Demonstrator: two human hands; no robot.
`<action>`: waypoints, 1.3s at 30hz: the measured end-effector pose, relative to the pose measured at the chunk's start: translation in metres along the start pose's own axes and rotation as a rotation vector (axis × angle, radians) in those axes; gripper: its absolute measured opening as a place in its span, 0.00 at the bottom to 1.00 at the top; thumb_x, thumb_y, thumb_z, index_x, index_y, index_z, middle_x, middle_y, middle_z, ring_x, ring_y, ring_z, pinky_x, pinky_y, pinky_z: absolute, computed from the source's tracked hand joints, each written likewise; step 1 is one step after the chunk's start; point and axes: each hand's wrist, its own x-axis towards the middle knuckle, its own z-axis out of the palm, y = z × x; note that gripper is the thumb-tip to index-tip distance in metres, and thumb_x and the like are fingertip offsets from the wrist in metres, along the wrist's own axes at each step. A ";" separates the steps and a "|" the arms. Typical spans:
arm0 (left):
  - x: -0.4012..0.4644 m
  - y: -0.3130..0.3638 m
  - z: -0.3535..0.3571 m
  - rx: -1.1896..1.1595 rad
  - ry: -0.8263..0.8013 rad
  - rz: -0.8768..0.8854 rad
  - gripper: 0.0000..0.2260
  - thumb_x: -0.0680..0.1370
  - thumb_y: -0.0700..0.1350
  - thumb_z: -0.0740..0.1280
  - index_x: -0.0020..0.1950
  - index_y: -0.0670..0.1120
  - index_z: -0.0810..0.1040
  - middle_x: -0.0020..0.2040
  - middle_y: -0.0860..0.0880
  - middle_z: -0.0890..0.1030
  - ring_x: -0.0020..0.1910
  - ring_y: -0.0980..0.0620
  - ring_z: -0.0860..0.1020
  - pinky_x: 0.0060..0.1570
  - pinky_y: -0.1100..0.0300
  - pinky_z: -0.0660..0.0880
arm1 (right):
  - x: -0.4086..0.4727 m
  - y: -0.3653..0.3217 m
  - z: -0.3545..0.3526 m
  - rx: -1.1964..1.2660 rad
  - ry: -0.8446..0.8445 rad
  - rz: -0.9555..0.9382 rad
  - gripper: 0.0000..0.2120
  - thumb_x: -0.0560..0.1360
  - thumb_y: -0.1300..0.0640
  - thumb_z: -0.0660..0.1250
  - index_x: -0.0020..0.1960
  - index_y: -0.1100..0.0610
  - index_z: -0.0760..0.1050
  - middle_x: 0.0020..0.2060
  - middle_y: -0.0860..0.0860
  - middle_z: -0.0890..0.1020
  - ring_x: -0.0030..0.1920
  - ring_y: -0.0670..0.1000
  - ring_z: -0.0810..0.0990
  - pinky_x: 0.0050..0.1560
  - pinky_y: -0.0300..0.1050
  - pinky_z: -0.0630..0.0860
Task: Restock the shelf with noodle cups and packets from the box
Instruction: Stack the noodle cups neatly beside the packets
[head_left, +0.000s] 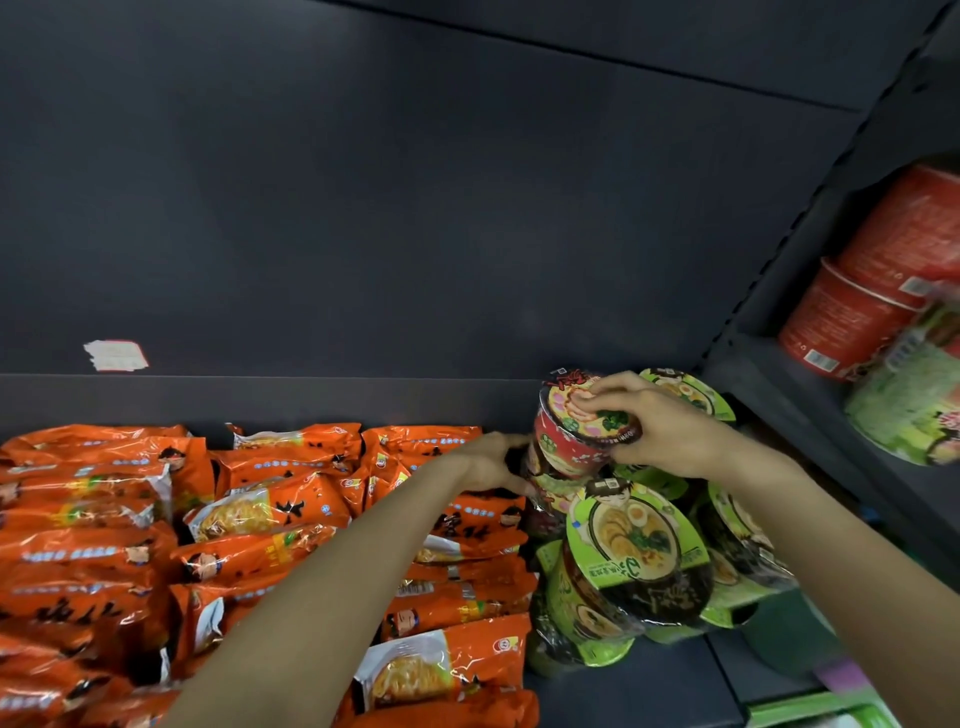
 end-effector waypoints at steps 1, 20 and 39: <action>0.001 -0.001 0.000 -0.022 -0.021 -0.002 0.35 0.72 0.46 0.73 0.75 0.53 0.60 0.72 0.49 0.68 0.70 0.47 0.67 0.70 0.51 0.64 | -0.001 0.001 0.000 -0.002 0.000 -0.009 0.30 0.71 0.64 0.71 0.69 0.47 0.68 0.65 0.43 0.65 0.63 0.40 0.63 0.61 0.31 0.60; -0.007 -0.005 0.000 0.135 0.222 -0.015 0.33 0.65 0.49 0.78 0.68 0.48 0.70 0.65 0.48 0.76 0.65 0.47 0.72 0.65 0.51 0.69 | 0.005 -0.005 0.008 0.205 0.066 -0.087 0.19 0.70 0.52 0.73 0.58 0.41 0.75 0.64 0.40 0.67 0.65 0.39 0.65 0.58 0.26 0.58; -0.007 -0.004 0.000 0.228 0.220 -0.046 0.35 0.68 0.51 0.76 0.72 0.49 0.66 0.68 0.50 0.73 0.69 0.48 0.68 0.68 0.47 0.65 | 0.000 -0.006 0.003 0.040 0.070 -0.036 0.27 0.70 0.49 0.73 0.67 0.47 0.71 0.62 0.44 0.71 0.62 0.44 0.70 0.60 0.33 0.63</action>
